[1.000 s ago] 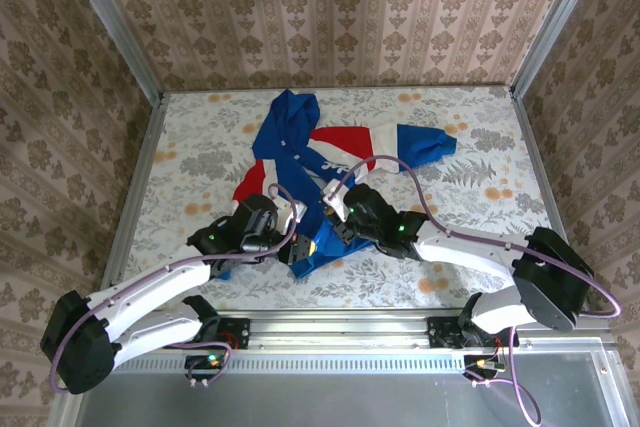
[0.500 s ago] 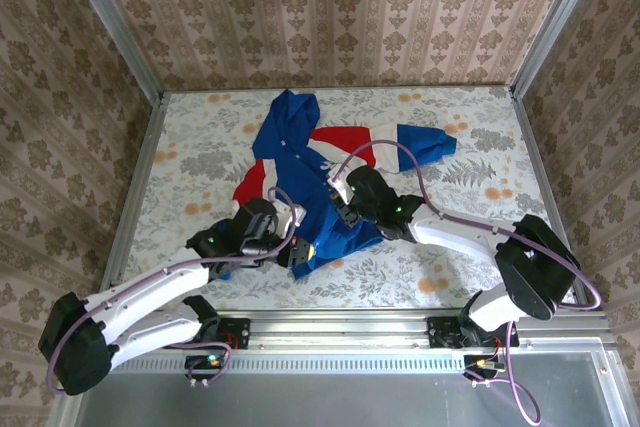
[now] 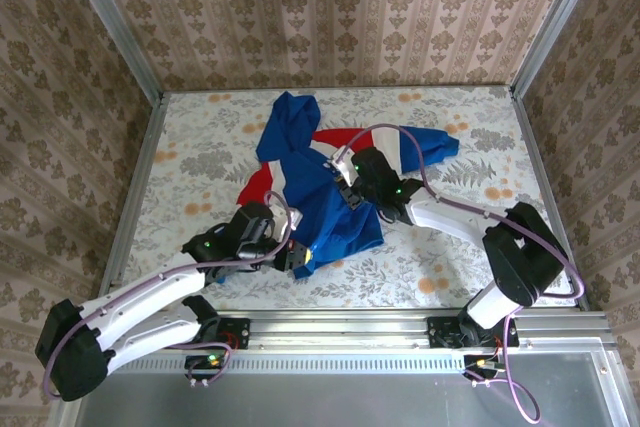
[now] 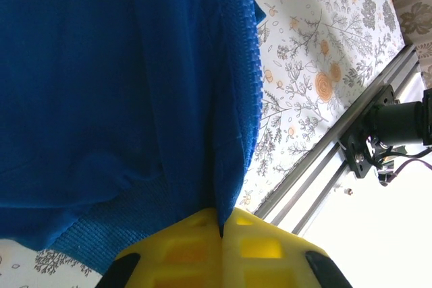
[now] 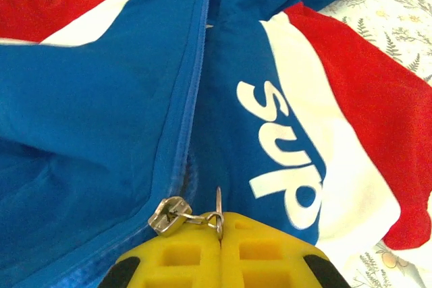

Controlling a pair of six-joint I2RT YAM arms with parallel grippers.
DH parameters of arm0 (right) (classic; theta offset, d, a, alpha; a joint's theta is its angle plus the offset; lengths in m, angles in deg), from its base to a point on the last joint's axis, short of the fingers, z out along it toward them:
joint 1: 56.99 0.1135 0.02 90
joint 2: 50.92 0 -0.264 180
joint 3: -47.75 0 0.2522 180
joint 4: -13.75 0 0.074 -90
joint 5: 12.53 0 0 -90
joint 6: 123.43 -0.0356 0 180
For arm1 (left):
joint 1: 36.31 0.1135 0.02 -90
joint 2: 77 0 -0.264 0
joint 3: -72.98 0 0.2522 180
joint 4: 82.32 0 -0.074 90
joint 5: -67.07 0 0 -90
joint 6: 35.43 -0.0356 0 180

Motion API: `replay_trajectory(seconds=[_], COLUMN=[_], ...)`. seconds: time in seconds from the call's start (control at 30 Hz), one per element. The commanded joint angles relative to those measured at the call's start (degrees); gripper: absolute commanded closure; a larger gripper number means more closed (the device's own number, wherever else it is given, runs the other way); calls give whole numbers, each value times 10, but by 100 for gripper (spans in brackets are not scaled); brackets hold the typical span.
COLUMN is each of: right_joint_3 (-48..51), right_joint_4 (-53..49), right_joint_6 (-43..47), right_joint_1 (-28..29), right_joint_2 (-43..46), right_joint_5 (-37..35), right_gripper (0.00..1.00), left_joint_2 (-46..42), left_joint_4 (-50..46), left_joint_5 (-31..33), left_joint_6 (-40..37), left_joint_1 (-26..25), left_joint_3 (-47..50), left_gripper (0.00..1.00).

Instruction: Zip up the jacket

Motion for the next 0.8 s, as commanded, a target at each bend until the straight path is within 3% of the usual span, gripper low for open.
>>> replay_trajectory(seconds=[0.0, 0.77], right_joint_3=[-37, -210], right_joint_4=[14, 13], right_joint_6=[10, 1], right_joint_1=[-24, -87], right_joint_2=[-14, -191], right_joint_5=[-16, 35], right_gripper=[100, 100], left_joint_2=[-9, -53], left_joint_4=[-55, -125], left_joint_5=[-20, -19], left_joint_6=[15, 33], left_joint_1=[-9, 11], left_joint_3=[11, 18], left_gripper=[100, 100])
